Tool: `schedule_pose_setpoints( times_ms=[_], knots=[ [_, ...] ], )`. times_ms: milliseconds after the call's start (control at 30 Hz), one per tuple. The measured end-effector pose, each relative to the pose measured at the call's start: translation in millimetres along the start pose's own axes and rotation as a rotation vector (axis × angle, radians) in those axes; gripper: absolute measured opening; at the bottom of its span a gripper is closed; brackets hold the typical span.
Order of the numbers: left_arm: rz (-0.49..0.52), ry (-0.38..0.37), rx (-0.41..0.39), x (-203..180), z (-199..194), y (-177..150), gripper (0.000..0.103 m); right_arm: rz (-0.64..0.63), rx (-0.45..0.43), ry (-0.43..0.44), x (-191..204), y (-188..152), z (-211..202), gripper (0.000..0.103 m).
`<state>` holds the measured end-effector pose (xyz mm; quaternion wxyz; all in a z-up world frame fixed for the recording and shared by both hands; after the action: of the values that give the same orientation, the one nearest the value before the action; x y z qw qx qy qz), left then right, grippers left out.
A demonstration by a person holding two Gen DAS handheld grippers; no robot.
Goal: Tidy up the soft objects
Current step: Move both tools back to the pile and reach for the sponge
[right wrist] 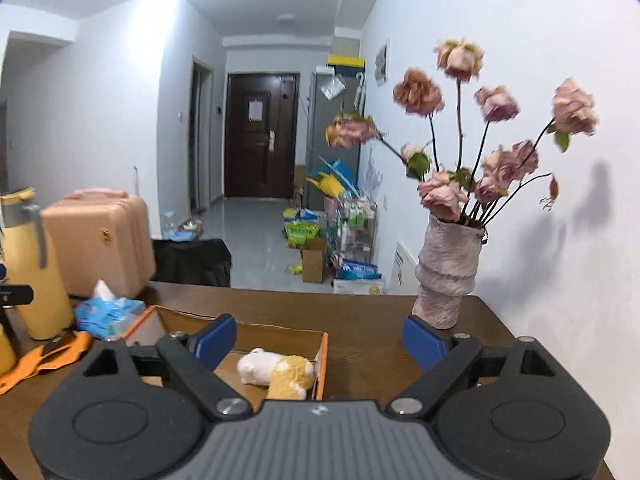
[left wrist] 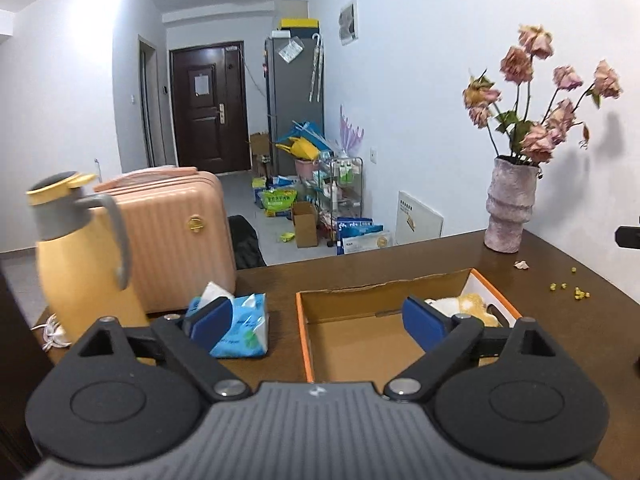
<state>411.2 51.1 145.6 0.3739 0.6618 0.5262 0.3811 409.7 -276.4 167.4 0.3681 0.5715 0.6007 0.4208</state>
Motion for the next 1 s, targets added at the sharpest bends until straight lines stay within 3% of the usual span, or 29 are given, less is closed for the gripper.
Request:
schedule_pose_setpoints(
  times_ms=[267,500,600,800,900,1000],
  knots=[
    [-0.020,0.016,-0.100,-6.5,-97.1,-50.8,0.096,0.053,-0.080,0.099,9.2,-52.6,-91.3,0.092],
    [-0.032,0.021,-0.174,-24.1,-172.4,-128.4,0.102,0.126,-0.118,0.178,22.7,-127.8,-154.1,0.092],
    [-0.052,0.020,-0.170,-34.2,-195.0,-169.5,0.102,0.149,-0.123,0.184,28.9,-168.8,-178.8,0.100],
    [-0.143,-0.013,-0.070,-52.0,-211.0,-244.0,0.103,0.220,-0.050,0.181,36.9,-248.8,-206.3,0.101],
    [-0.091,-0.018,-0.058,-59.1,-206.3,-246.2,0.103,0.213,-0.007,0.197,44.8,-253.4,-198.2,0.101],
    [-0.108,-0.025,-0.071,-57.5,-200.9,-243.0,0.103,0.221,-0.038,0.171,49.7,-251.8,-196.0,0.101]
  ],
)
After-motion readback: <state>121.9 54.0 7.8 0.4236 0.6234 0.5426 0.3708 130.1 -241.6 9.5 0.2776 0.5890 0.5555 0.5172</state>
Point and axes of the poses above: each gripper's, at about its wrist camera, not at the fingertips, and z roughly the way its jaws point, x to its left, y to its top, the point moved 7 cm from there along z, roughly the way its jaws point, and after that the axes turned 4 degrees about z, right-handed, at the moved point
